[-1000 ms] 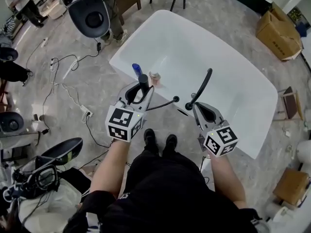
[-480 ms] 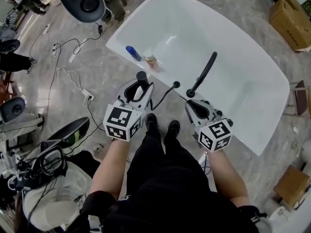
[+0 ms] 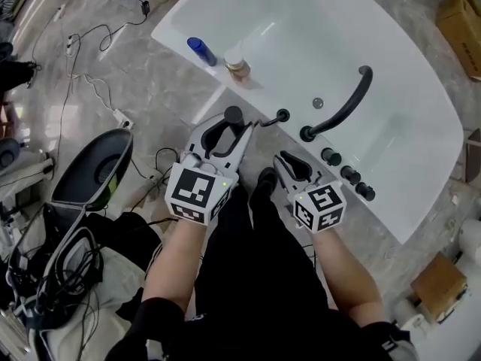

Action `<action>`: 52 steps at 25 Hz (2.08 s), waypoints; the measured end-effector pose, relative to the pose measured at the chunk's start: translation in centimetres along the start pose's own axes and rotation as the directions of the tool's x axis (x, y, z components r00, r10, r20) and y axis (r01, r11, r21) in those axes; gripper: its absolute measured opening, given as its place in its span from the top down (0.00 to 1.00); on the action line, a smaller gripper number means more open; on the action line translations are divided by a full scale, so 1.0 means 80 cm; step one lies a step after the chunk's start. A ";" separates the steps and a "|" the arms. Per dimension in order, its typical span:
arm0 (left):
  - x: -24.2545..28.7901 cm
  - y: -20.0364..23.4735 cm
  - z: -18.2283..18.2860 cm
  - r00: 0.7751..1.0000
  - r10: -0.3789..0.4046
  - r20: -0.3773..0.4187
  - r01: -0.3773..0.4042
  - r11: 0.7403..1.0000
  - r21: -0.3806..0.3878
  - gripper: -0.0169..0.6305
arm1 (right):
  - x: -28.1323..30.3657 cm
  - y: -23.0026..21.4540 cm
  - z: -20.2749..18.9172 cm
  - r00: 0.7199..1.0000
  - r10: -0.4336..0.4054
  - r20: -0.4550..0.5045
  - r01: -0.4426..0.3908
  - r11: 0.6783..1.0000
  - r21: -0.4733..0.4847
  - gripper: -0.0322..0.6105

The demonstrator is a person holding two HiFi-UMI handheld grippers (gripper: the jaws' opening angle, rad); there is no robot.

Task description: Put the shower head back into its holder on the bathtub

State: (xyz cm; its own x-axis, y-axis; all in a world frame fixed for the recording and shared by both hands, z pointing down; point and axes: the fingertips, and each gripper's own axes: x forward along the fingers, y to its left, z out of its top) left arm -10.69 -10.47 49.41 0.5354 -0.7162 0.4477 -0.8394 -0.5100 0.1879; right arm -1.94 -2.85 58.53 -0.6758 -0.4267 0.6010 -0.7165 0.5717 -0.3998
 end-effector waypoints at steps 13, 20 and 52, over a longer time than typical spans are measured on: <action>0.009 0.047 -0.119 0.990 0.139 -0.028 -0.139 0.990 -0.007 0.75 | 0.134 -0.093 -0.135 0.989 -0.129 -0.072 0.135 0.986 0.097 0.73; 0.021 0.078 -0.185 0.986 0.144 -0.085 -0.149 0.988 -0.051 0.75 | 0.189 -0.122 -0.155 0.976 -0.214 -0.051 0.219 0.959 0.178 0.72; 0.035 0.046 -0.009 0.998 0.022 0.052 -0.024 0.999 0.025 0.75 | 0.081 -0.155 -0.102 0.922 -0.364 -0.136 0.388 0.864 0.319 0.84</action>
State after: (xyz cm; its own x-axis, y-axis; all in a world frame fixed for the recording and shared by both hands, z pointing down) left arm -12.36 -14.00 51.96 0.5207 -0.7513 0.4055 -0.8492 -0.5045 0.1557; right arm 3.98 -6.98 72.99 -0.3387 -0.5057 0.7935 -0.9370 0.1047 -0.3332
